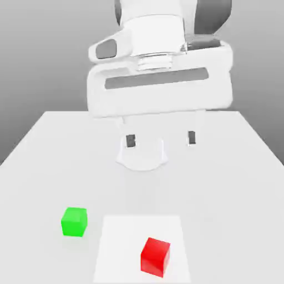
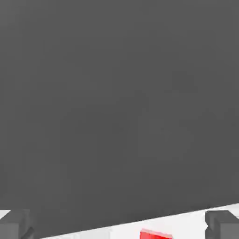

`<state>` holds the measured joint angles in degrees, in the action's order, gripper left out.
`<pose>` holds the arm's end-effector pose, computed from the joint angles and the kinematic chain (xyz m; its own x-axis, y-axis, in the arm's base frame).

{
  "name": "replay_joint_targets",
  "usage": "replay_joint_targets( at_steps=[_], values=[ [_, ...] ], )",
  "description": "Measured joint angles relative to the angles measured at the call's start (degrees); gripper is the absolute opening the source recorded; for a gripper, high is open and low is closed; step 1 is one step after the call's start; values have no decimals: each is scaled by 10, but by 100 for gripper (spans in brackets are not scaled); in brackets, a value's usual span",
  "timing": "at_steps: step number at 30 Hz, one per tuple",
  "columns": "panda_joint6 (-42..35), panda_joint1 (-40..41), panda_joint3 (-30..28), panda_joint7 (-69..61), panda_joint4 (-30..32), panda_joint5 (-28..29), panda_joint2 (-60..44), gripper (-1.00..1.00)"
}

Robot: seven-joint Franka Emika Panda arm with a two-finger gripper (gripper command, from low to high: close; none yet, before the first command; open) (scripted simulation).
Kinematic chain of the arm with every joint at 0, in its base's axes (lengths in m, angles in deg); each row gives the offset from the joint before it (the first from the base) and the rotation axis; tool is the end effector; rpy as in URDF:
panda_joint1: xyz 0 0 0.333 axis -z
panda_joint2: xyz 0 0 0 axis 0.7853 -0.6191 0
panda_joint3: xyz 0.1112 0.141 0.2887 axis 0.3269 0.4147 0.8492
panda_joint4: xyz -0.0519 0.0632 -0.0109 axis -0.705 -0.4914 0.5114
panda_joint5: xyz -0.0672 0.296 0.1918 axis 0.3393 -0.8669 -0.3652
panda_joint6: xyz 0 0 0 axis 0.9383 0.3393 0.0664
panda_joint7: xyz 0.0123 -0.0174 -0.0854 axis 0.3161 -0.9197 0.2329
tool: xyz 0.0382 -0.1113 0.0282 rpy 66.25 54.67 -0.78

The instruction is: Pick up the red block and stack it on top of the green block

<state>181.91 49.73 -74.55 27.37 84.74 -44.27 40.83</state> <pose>0.4600 0.0235 0.4163 0.5110 -0.8567 0.0701 -0.8194 -0.5101 -0.2616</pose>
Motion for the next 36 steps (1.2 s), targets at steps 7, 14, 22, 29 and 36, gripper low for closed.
replay_joint_targets(
  at_steps=[7,14,22,29,36],
  values=[
    [63,-10,-2,93,37,44,-142,0],
    [166,-21,-14,126,33,64,-284,-100],
    [159,-21,-14,127,34,66,-275,-100],
    [77,10,-45,94,74,86,-151,-100],
    [61,133,-103,-25,152,113,-54,-100]
  ],
)
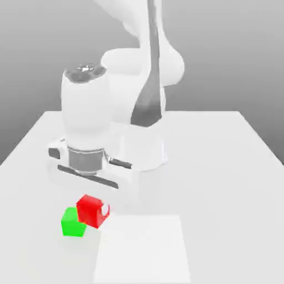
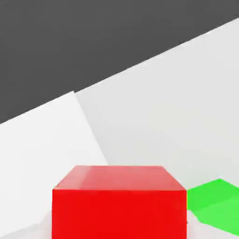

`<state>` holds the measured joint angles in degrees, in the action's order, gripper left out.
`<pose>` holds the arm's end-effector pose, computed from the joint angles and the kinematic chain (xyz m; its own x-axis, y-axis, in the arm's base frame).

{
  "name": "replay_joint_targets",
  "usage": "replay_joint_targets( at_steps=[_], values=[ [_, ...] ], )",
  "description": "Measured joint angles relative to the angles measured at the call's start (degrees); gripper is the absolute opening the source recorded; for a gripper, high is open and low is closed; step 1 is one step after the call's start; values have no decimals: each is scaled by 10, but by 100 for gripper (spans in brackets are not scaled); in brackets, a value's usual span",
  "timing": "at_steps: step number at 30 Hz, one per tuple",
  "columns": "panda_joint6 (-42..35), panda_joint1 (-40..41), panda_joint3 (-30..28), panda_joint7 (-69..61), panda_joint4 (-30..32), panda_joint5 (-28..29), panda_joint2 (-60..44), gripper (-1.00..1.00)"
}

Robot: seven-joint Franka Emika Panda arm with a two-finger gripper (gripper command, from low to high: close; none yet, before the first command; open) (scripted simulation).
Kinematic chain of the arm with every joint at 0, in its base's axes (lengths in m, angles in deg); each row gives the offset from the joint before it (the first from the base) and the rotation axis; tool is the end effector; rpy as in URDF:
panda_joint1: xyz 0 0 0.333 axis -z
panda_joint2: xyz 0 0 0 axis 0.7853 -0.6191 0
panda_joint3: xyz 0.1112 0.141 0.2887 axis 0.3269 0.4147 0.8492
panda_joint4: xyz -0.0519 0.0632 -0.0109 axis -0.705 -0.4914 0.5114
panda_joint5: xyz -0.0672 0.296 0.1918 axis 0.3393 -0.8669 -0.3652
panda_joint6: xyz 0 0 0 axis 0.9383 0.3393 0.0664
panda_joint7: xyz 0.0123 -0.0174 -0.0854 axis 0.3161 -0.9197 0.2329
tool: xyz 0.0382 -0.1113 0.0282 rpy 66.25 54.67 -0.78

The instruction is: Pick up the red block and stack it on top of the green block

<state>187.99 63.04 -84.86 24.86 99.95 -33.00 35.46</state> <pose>0.3616 -0.1333 0.2857 0.3325 -0.9427 0.0262 -0.9431 -0.3324 0.0073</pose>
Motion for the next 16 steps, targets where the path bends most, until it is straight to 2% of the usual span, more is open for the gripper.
replay_joint_targets(
  at_steps=[4,13,14,16],
  values=[
    [3,25,-36,-73,39,-8,32,-100],
    [108,16,-36,-137,39,-85,-77,-100],
    [120,18,-32,-142,39,-93,-89,100],
    [120,18,-32,-142,39,-93,-89,100]
  ],
)
